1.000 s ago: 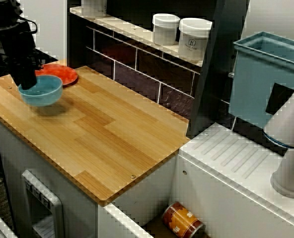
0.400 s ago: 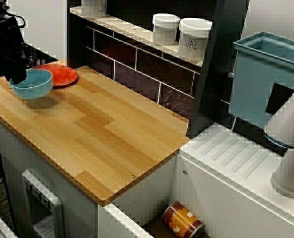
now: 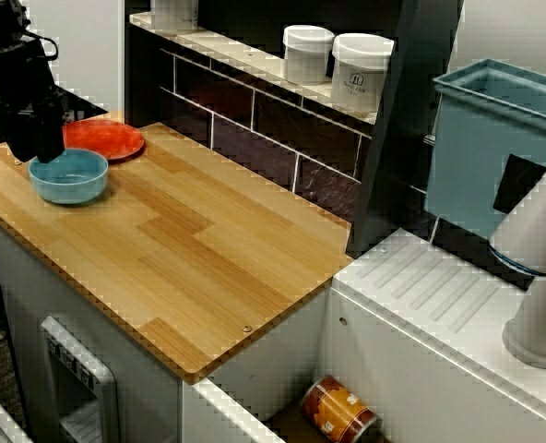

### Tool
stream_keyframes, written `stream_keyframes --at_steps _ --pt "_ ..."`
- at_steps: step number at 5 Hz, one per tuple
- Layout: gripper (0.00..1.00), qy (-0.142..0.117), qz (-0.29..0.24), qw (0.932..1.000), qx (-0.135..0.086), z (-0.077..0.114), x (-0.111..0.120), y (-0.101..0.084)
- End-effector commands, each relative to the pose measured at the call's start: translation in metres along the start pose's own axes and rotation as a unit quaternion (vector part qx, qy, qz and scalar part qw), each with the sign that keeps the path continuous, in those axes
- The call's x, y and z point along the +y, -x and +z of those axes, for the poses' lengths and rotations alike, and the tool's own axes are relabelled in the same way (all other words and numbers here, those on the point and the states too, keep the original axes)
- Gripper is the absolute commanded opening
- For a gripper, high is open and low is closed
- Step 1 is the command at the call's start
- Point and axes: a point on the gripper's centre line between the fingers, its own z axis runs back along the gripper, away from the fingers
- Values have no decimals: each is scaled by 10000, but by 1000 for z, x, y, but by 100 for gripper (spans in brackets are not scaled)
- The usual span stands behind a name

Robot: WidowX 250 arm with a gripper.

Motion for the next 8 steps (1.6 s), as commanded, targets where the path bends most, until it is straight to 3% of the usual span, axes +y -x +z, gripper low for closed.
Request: stream_keyframes --at_steps 1,3,4,6,8 --pt "100 16 -31 9997 -256 20 11 4" --pt "100 115 -72 9996 -239 36 15 4" --pt "100 -112 -118 9996 -213 35 30 4" --pt "100 -370 0 9974 -619 34 62 2" --pt "100 -460 -70 9975 -524 23 61 -1"
